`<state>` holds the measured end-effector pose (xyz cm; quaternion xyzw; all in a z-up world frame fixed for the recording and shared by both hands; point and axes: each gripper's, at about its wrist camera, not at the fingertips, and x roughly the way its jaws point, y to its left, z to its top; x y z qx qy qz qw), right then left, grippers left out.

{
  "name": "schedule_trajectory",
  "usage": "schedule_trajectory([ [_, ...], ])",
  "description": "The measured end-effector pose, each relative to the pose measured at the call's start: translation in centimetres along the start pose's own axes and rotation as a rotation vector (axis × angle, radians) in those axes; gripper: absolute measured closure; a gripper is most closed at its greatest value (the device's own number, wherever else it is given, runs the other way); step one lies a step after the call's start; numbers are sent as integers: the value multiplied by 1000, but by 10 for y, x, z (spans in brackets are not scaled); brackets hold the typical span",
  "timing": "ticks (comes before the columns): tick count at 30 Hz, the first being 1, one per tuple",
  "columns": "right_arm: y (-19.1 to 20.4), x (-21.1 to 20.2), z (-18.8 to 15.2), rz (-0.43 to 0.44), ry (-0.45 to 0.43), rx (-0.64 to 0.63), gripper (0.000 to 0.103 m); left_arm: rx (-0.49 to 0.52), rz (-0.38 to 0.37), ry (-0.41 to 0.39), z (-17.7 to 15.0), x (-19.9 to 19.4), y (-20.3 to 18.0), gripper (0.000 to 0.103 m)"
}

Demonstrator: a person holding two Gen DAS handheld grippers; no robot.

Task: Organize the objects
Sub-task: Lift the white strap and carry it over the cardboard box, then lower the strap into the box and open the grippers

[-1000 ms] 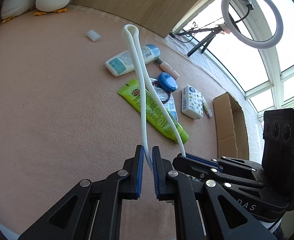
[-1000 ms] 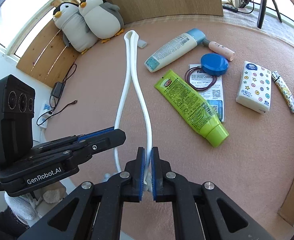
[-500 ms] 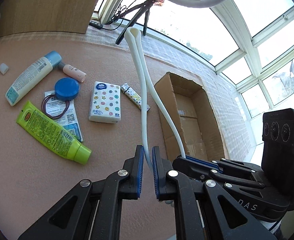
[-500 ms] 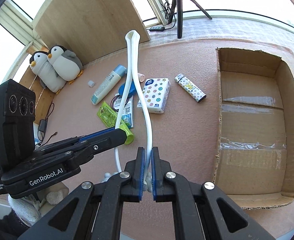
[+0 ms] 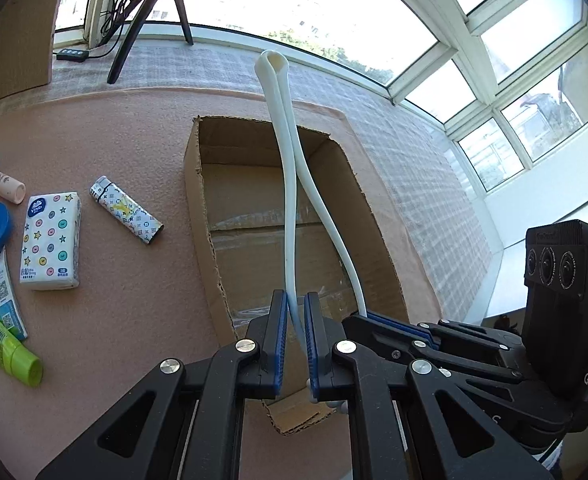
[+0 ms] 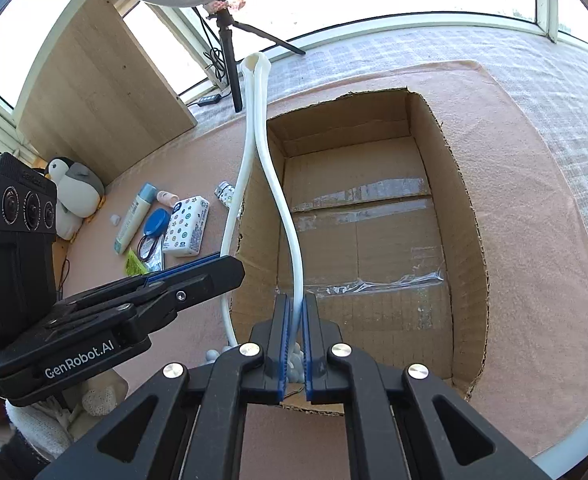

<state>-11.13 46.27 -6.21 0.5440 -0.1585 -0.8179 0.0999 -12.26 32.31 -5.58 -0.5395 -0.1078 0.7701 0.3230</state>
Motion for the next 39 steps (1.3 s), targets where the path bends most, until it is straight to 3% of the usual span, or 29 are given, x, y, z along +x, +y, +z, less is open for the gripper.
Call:
schedule_trajectory([
  [6, -8, 1, 0, -34, -1, -9, 93, 39, 31, 31, 1, 19, -10, 93],
  [7, -8, 2, 1, -56, 2, -10, 88, 38, 46, 37, 2, 21, -9, 88],
  [8, -9, 1, 1, -80, 4, -6, 68, 34, 57, 36, 2, 21, -6, 75],
  [9, -9, 0, 0, -108, -10, -4, 55, 32, 71, 25, 1, 20, -4, 74],
  [11, -7, -4, 0, -158, -34, -15, 48, 33, 82, 17, 2, 16, 0, 68],
  [22, 11, -4, -8, -191, -49, -30, 48, 44, 150, -20, -13, -25, 31, 67],
  [31, 43, -5, -27, -179, -91, -40, 48, -32, 234, -22, -35, -65, 105, 67],
  [39, 68, 2, -41, -139, -94, -38, 48, -176, 295, -30, -39, -96, 188, 67],
])
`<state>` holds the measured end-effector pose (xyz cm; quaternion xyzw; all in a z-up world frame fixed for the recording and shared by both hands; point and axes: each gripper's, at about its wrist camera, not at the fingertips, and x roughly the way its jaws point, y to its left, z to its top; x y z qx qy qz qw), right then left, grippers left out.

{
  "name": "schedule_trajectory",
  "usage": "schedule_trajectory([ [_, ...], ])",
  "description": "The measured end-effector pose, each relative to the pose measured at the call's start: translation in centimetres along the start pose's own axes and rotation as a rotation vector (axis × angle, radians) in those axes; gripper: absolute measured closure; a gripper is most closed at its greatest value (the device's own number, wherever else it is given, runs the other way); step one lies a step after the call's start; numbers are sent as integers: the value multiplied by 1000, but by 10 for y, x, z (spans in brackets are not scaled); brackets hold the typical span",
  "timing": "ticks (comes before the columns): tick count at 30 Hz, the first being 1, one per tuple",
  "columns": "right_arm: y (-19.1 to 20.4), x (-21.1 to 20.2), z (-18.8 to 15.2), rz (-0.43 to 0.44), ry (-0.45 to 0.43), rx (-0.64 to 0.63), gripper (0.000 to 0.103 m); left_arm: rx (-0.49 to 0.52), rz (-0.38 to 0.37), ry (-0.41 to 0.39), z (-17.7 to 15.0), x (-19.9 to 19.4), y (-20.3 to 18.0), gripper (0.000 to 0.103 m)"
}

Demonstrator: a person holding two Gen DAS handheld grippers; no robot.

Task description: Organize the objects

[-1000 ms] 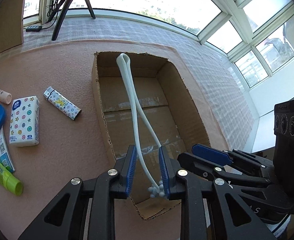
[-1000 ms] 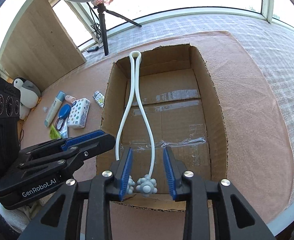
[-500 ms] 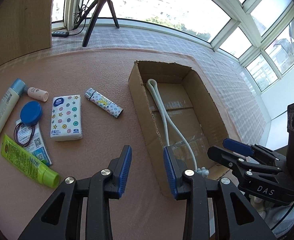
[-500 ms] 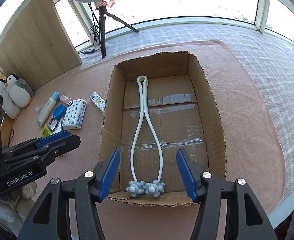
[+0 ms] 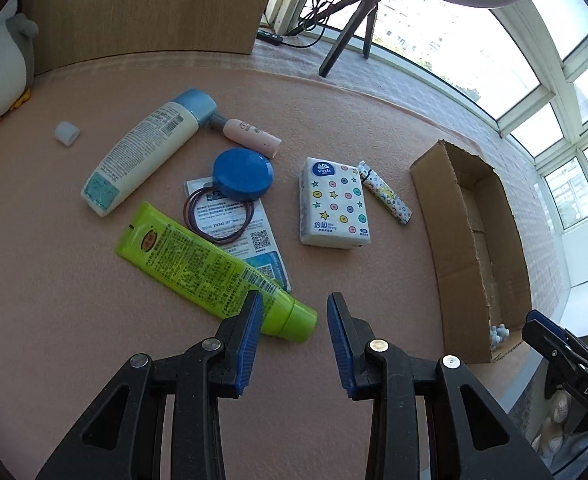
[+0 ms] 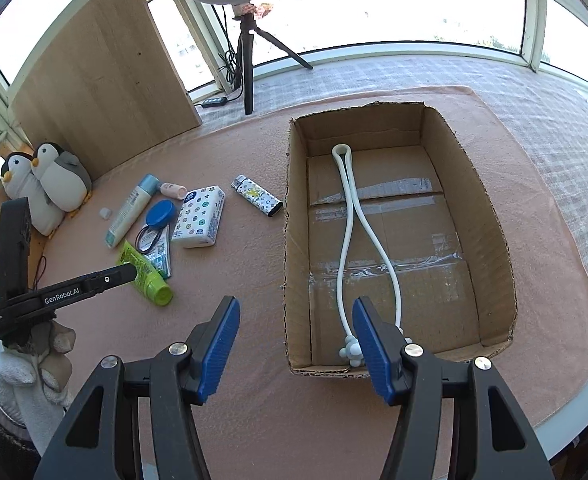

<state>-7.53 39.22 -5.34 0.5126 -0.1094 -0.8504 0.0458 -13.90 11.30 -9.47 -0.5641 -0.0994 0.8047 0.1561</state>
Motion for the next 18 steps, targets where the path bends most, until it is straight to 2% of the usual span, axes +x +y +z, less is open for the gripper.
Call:
schedule_trajectory([
  [3, 7, 3, -2, -6, 8, -6, 48, -33, 7, 4, 10, 0, 20, 67],
  [9, 14, 10, -9, -1, 30, -2, 48, -43, 28, 27, 30, 15, 32, 67],
  [18, 16, 13, -19, -7, 50, 12, 48, 98, 81, 67, 34, 38, 2, 67],
])
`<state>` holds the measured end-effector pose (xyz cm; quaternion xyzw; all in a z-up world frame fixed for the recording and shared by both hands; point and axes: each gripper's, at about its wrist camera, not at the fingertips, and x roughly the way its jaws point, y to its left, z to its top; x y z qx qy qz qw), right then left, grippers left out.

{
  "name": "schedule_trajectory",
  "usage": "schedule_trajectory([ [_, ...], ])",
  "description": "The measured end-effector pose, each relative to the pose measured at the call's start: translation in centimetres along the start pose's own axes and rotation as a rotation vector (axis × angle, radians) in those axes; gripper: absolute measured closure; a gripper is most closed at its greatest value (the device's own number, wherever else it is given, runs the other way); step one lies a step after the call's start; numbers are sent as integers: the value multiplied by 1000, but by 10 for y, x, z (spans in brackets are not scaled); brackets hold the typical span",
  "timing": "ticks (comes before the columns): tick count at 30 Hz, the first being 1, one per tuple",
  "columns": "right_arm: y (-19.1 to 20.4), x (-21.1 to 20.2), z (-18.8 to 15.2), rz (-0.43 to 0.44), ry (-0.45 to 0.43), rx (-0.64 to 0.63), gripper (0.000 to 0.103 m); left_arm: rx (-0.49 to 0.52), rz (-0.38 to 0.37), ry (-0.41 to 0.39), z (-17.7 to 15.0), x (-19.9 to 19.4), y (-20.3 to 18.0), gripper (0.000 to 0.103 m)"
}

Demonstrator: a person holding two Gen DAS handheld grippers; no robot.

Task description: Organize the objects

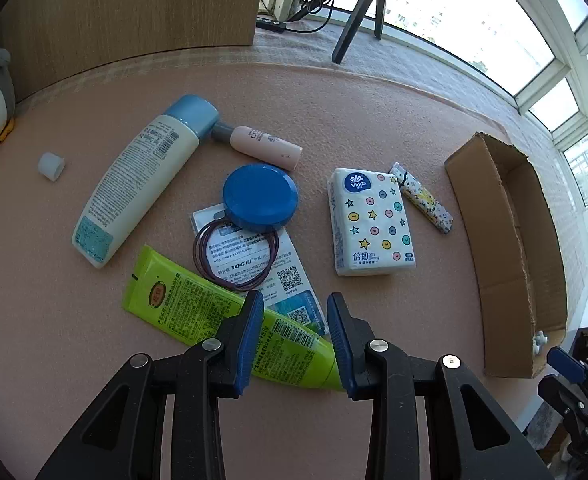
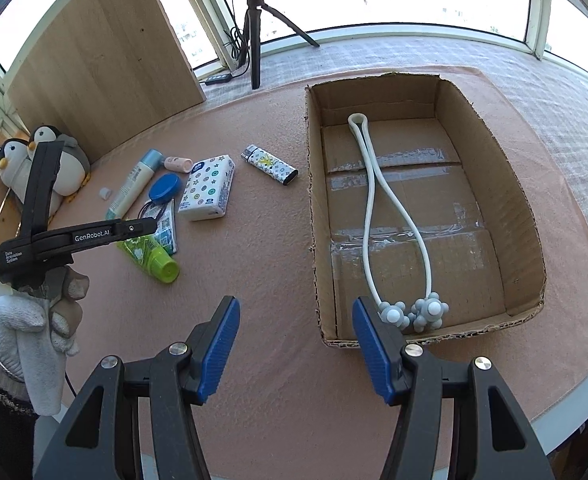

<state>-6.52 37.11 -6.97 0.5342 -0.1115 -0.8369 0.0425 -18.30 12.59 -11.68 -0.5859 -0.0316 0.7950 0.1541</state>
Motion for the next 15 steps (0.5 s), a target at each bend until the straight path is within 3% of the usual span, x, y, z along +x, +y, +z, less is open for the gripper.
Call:
schedule_trajectory([
  [15, 30, 6, 5, 32, 8, -47, 48, 64, 46, -11, -26, -1, 4, 67],
])
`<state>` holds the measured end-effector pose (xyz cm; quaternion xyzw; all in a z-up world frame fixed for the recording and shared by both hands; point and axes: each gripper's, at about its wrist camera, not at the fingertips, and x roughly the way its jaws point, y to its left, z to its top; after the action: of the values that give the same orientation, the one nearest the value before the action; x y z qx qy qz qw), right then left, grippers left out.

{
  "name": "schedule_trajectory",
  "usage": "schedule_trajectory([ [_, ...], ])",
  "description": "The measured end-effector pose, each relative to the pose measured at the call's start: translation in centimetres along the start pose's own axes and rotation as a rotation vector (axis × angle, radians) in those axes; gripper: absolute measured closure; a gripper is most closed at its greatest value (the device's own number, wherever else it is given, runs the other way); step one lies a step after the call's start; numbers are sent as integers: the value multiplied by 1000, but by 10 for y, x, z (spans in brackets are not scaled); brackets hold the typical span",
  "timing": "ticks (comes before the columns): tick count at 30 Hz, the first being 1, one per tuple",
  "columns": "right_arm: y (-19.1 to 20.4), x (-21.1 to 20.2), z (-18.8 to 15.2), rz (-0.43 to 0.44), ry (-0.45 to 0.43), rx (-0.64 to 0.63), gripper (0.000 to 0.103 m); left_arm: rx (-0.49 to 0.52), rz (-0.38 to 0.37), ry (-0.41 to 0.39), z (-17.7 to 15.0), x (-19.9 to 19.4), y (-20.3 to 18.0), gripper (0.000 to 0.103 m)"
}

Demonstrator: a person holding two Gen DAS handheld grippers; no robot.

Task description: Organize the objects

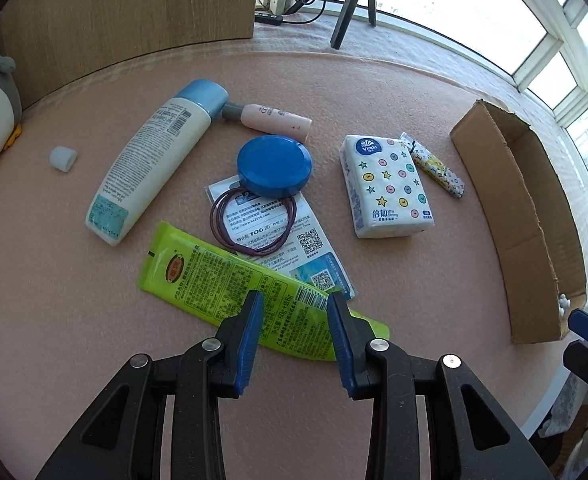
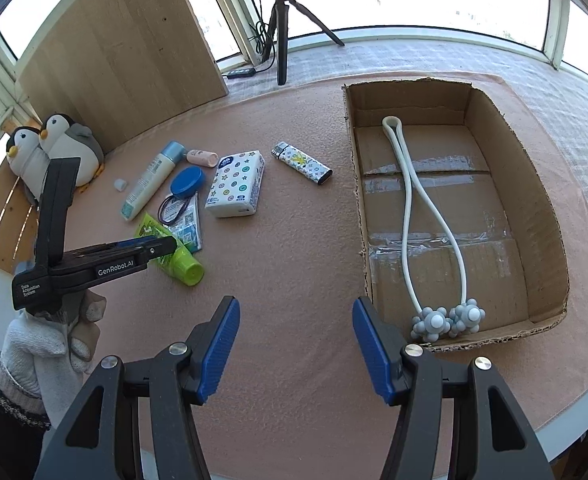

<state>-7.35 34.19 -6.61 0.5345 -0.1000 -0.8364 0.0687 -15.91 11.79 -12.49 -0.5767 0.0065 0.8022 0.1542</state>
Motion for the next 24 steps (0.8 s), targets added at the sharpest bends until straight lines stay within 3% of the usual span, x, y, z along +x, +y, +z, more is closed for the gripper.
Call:
schedule_trajectory([
  [5, 12, 4, 1, 15, 7, -24, 48, -50, 21, 19, -9, 1, 20, 67],
  [8, 15, 6, 1, 23, 12, -30, 48, -124, -36, 39, -19, 1, 40, 68],
  [11, 16, 11, 3, 28, 21, -26, 48, -144, -45, 6, -18, -8, 44, 69],
  [16, 21, 17, 3, 35, 36, -35, 48, -76, -54, -27, 5, -14, 17, 69],
  [24, 19, 19, 1, 29, 46, -27, 48, 49, 9, 35, 21, 13, -16, 75],
])
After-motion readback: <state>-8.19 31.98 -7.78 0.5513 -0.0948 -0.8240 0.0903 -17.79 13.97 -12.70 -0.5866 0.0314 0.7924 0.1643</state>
